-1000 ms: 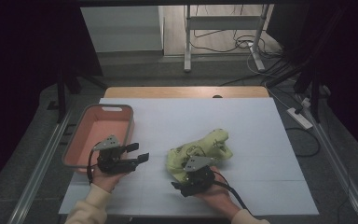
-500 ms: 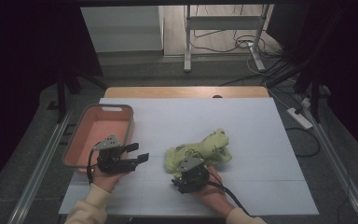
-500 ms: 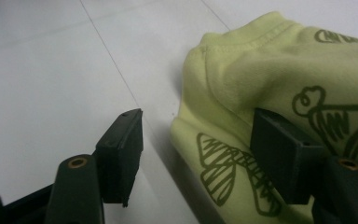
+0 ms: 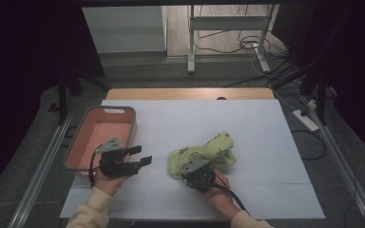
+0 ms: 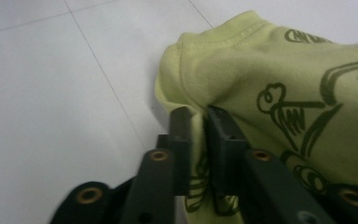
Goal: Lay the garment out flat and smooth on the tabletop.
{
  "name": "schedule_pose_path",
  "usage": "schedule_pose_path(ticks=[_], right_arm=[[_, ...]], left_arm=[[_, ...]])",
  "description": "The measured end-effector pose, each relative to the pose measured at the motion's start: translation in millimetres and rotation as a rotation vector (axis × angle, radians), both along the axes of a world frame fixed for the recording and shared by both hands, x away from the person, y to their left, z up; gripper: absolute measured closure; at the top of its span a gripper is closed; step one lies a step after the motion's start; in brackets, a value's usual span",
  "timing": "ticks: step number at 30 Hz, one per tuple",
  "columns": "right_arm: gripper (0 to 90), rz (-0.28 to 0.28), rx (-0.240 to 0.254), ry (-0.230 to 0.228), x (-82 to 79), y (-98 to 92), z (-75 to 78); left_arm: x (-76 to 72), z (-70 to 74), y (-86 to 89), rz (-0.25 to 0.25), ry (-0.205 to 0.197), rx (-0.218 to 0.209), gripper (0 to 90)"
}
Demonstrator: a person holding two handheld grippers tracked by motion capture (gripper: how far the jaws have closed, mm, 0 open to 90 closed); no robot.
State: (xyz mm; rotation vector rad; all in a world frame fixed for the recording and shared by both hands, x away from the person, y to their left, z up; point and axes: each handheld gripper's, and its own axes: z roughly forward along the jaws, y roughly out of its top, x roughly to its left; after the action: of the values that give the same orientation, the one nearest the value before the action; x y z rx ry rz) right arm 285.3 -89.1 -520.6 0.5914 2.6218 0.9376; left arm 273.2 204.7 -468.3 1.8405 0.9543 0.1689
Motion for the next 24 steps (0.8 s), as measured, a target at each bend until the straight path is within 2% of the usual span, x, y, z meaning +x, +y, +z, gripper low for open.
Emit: schedule_pose_path(ticks=[5, 9, 14, 19, 24], right_arm=[[83.2, 0.016, 0.034, 0.002, -0.1, -2.8, 4.5], [83.5, 0.034, 0.068, -0.023, -1.7, -6.6, 11.3], [83.7, 0.031, 0.144, -0.041, -3.0, -13.4, 23.3], [83.7, 0.044, 0.204, -0.08, -5.7, -23.5, 38.1], [84.0, 0.019, 0.273, -0.108, -4.5, -37.0, 53.4]], left_arm=[[-0.1, -0.2, -0.7, -0.003, -0.001, 0.002, 32.6], [0.1, -0.3, -1.1, -0.006, -0.001, 0.002, 32.5], [0.5, -0.7, -1.2, -0.005, -0.001, 0.001, 32.5], [-0.2, -0.4, -1.5, -0.008, -0.003, 0.001, 32.4], [0.2, -1.1, -1.6, -0.008, 0.0, 0.003, 32.4]])
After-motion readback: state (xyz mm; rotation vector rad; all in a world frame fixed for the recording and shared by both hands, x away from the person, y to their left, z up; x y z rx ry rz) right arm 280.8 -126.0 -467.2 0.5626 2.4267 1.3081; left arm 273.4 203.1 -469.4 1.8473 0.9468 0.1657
